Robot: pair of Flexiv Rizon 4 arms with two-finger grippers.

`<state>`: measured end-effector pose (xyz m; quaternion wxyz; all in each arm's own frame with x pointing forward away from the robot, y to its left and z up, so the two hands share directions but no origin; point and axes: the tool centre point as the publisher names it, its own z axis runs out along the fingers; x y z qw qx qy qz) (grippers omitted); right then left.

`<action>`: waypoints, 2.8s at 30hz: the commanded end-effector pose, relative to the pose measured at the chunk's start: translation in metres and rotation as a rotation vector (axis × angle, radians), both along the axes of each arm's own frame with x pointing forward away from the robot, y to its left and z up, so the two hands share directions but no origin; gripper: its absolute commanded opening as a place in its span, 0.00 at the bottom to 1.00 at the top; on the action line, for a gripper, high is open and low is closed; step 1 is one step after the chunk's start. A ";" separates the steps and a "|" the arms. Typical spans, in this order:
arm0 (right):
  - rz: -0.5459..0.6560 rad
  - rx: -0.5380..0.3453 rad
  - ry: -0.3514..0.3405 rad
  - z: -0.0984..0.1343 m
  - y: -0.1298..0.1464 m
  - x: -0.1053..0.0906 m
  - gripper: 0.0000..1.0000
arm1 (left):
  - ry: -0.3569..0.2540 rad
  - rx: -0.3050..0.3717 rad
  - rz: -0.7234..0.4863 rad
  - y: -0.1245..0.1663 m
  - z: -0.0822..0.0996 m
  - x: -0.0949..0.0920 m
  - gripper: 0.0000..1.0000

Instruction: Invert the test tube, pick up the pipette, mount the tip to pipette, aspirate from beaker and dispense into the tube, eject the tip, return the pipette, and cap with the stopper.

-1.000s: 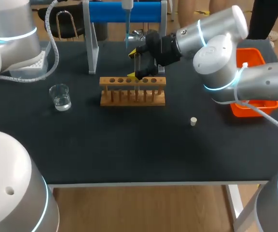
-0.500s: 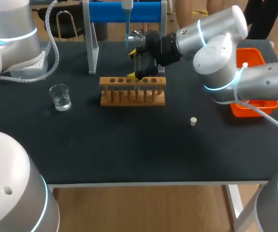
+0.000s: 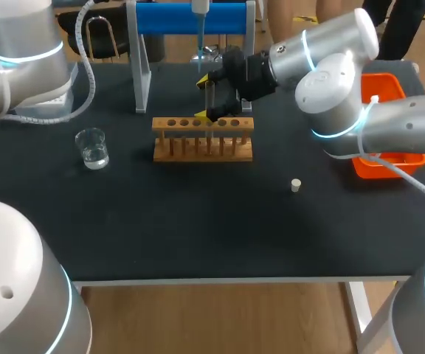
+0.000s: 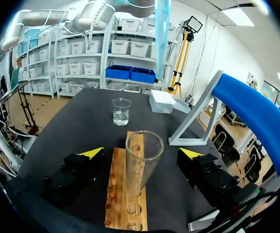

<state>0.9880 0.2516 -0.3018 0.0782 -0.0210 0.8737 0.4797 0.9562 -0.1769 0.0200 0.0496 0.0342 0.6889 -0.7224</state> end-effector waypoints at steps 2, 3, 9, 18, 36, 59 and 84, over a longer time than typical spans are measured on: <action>0.001 -0.004 0.002 0.000 0.000 0.001 1.00 | 0.004 0.006 -0.012 -0.004 -0.002 0.007 0.00; 0.001 -0.004 0.002 0.000 0.000 0.001 1.00 | 0.004 0.004 -0.012 -0.005 -0.002 0.007 0.00; 0.001 -0.004 0.002 0.000 0.000 0.001 1.00 | 0.004 -0.005 -0.020 -0.009 -0.006 0.010 0.00; 0.001 -0.004 0.002 0.000 0.000 0.001 1.00 | 0.007 -0.016 -0.023 -0.011 -0.011 0.010 0.00; 0.001 -0.004 0.002 0.000 0.000 0.001 1.00 | 0.021 -0.030 -0.024 -0.014 -0.019 0.004 0.00; 0.001 -0.004 0.002 0.000 0.000 0.001 1.00 | 0.035 -0.035 -0.023 -0.014 -0.027 0.003 0.00; 0.001 -0.004 0.002 0.000 0.000 0.001 1.00 | 0.051 -0.043 -0.020 -0.015 -0.037 0.001 0.00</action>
